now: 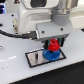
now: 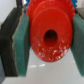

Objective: Insert the blue gear onto the right peg, followed by the red gear

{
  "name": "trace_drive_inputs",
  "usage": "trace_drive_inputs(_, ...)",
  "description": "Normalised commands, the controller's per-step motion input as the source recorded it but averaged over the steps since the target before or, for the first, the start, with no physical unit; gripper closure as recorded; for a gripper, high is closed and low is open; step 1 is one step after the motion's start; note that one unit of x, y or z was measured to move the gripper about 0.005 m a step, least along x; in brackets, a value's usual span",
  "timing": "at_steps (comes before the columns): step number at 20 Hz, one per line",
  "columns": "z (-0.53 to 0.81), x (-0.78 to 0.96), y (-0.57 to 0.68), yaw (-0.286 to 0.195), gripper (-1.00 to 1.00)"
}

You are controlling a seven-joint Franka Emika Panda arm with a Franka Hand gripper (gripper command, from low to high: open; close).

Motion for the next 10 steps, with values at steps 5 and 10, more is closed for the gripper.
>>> trace_drive_inputs(5, 0.06, 0.25, -0.08, 0.0, 1.0)
trace_drive_inputs(10, 0.11, 0.43, -0.16, 0.0, 1.0)
